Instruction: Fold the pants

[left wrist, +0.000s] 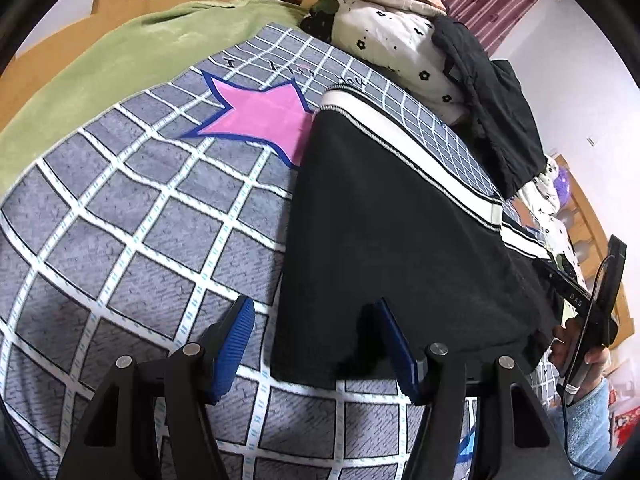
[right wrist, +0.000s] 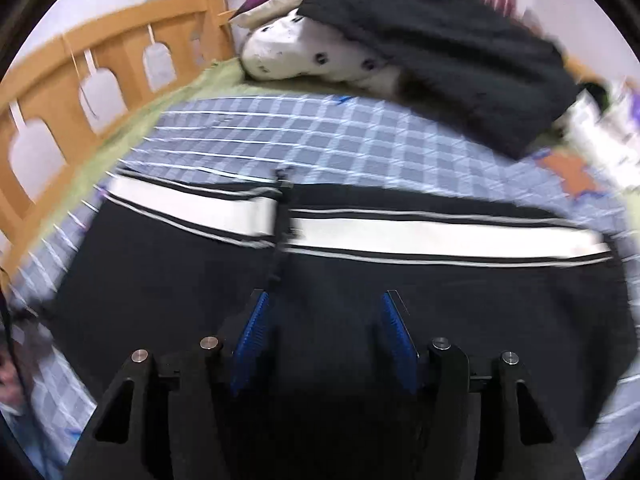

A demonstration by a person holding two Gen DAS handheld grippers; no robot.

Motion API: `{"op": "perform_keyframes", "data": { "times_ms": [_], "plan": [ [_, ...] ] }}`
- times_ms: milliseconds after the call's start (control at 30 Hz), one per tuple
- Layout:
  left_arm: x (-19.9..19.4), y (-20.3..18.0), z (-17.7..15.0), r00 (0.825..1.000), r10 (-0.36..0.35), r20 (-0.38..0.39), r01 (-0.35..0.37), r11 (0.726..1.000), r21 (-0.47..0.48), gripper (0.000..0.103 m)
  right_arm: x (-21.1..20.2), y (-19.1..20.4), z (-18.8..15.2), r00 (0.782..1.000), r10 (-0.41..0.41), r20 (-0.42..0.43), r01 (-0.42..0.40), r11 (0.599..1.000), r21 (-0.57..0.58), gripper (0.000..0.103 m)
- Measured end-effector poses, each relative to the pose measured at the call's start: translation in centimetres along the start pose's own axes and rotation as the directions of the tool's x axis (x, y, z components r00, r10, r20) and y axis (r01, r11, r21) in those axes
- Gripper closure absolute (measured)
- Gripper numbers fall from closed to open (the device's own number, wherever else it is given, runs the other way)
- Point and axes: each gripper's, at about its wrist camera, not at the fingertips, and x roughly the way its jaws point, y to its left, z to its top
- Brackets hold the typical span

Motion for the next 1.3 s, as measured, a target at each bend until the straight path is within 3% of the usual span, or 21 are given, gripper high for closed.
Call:
{"op": "perform_keyframes", "data": {
  "times_ms": [67,100,200,267,333,400,567,700,800,900,967,1067,1167,1300],
  "plan": [
    [0.3,0.0,-0.2,1.0,0.003,0.018,-0.003,1.0,0.014,0.043,-1.0,-0.6,-0.7,0.996,-0.074,0.059,0.074,0.997,0.005,0.046],
    [0.5,-0.2,-0.3,0.999,0.003,0.032,-0.004,1.0,0.025,0.043,-1.1,-1.3,-1.1,0.997,-0.046,0.064,0.044,0.998,0.04,0.046],
    [0.7,-0.6,-0.5,0.998,0.007,0.062,-0.01,0.999,0.038,0.043,1.6,-2.9,-2.7,0.998,0.049,-0.049,-0.043,0.991,0.125,0.046],
    [0.8,-0.6,-0.5,0.996,-0.003,0.085,0.002,1.0,0.01,0.043,3.4,-3.1,-4.3,0.995,0.035,-0.094,-0.02,0.987,0.157,0.045],
    [1.1,-0.6,-0.4,0.995,-0.004,0.099,0.004,1.0,0.005,0.043,2.8,-2.2,-5.6,1.0,-0.01,0.002,0.01,0.993,0.119,0.045],
    [1.3,-0.8,-0.4,0.994,-0.002,0.11,0.001,1.0,0.01,0.043,2.7,-1.4,-5.9,0.999,-0.036,0.005,0.036,0.997,0.072,0.046],
    [1.9,-0.7,0.0,0.997,-0.006,0.078,0.006,1.0,0.002,0.042,2.9,-2.3,-6.1,1.0,0.017,0.023,-0.02,0.993,0.117,0.042],
    [1.9,-0.3,0.2,0.997,-0.038,0.067,0.038,0.999,-0.004,0.042,2.9,-1.4,-5.9,1.0,-0.013,0.013,0.012,0.995,0.094,0.04],
    [2.0,-0.7,0.1,0.998,-0.017,0.064,0.016,1.0,0.019,0.042,2.9,-1.4,-5.9,1.0,-0.005,0.012,0.004,0.995,0.101,0.04],
    [2.1,-1.3,0.6,0.998,0.019,0.056,-0.02,1.0,0.017,0.053,2.7,-1.7,-5.8,1.0,0.013,0.011,-0.014,0.994,0.113,0.04],
    [2.1,-1.2,1.2,0.998,0.037,0.044,-0.036,0.999,-0.007,0.068,2.4,-1.7,-5.8,1.0,0.018,0.004,-0.019,0.993,0.121,0.04],
    [1.4,-0.9,2.0,0.999,0.007,0.032,-0.005,0.998,-0.06,0.083,1.4,-1.8,-6.1,1.0,0.006,-0.017,-0.004,0.989,0.146,0.04],
    [0.2,-2.4,2.4,0.997,0.035,0.072,-0.033,0.999,-0.03,0.084,-0.3,-2.1,-7.0,1.0,-0.019,-0.003,0.02,0.993,0.116,0.041],
    [-2.2,-7.6,3.1,0.984,0.057,0.171,-0.069,0.995,0.065,0.085,-2.6,-3.9,-7.6,0.998,-0.056,0.013,0.054,0.995,0.081,0.041]
  ]
}}
